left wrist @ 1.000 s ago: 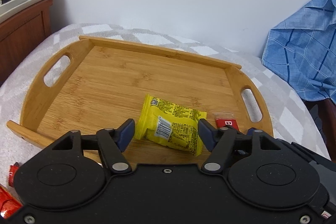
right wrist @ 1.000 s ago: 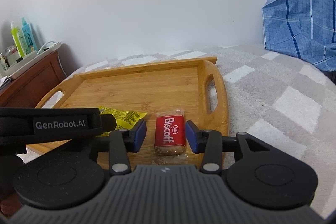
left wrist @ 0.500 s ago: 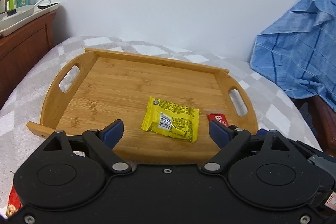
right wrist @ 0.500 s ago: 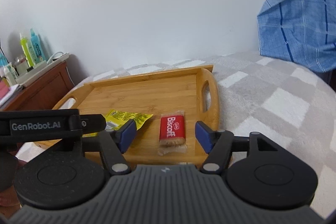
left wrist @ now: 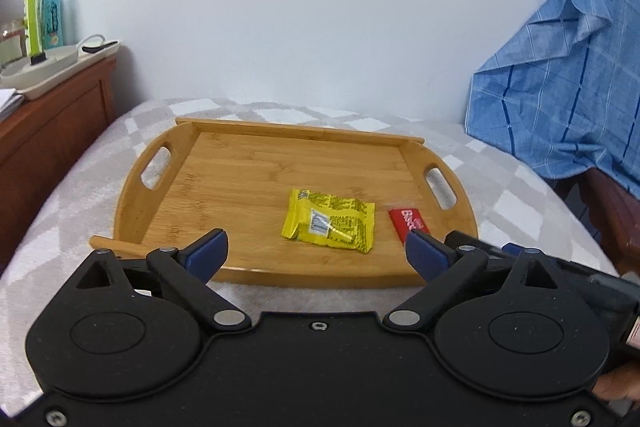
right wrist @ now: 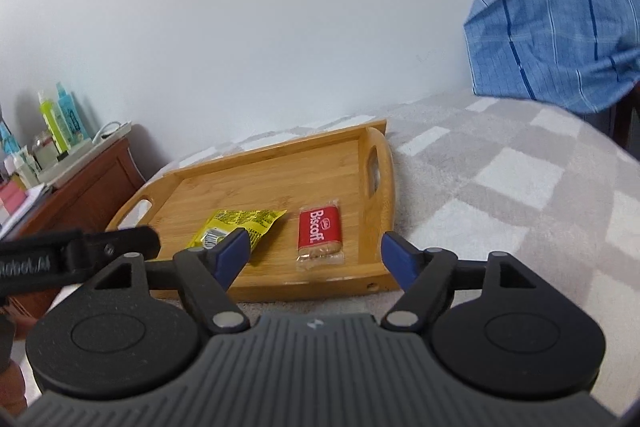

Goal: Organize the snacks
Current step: 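Move both tools back toward the remaining snack pile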

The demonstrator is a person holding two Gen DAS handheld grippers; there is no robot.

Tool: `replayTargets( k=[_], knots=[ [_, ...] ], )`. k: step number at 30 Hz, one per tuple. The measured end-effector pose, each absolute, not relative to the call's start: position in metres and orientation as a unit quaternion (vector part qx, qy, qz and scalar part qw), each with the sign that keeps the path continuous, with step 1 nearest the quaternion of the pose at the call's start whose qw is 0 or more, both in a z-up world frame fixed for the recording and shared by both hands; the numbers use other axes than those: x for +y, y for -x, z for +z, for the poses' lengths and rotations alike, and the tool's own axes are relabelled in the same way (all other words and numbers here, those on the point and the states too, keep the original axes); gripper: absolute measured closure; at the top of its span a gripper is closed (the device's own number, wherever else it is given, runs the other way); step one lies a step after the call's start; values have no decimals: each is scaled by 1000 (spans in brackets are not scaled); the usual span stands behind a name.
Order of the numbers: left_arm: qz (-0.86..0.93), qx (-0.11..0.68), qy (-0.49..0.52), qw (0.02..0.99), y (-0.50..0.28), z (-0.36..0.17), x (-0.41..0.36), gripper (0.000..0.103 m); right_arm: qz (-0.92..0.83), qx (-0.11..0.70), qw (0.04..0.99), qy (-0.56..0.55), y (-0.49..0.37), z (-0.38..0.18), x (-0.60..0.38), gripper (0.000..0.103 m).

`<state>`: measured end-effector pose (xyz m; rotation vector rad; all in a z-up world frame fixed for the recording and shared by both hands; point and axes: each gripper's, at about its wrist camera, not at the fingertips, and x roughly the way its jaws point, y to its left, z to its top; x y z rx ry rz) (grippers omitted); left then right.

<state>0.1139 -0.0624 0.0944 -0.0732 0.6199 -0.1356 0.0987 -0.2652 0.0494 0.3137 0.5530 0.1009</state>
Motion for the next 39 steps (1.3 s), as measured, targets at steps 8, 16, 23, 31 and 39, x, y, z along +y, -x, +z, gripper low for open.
replayTargets(
  k=[8, 16, 23, 31, 39],
  knots=[
    [-70, 301, 39, 950, -92, 90, -57, 4, 42, 271, 948, -160, -80, 44, -268, 18],
    [-70, 288, 20, 955, -69, 85, -55, 1, 32, 260, 957, -122, -58, 39, -257, 14],
    [-80, 292, 6, 953, -55, 79, -56, 0, 21, 251, 963, -102, -37, 34, -253, 13],
    [-86, 293, 2, 952, -37, 80, -52, 0, 12, 243, 965, -101, -19, 31, -253, 13],
    [-91, 311, 9, 946, -23, 70, -49, 7, -4, 246, 966, -77, -6, 25, -247, 13]
  ],
)
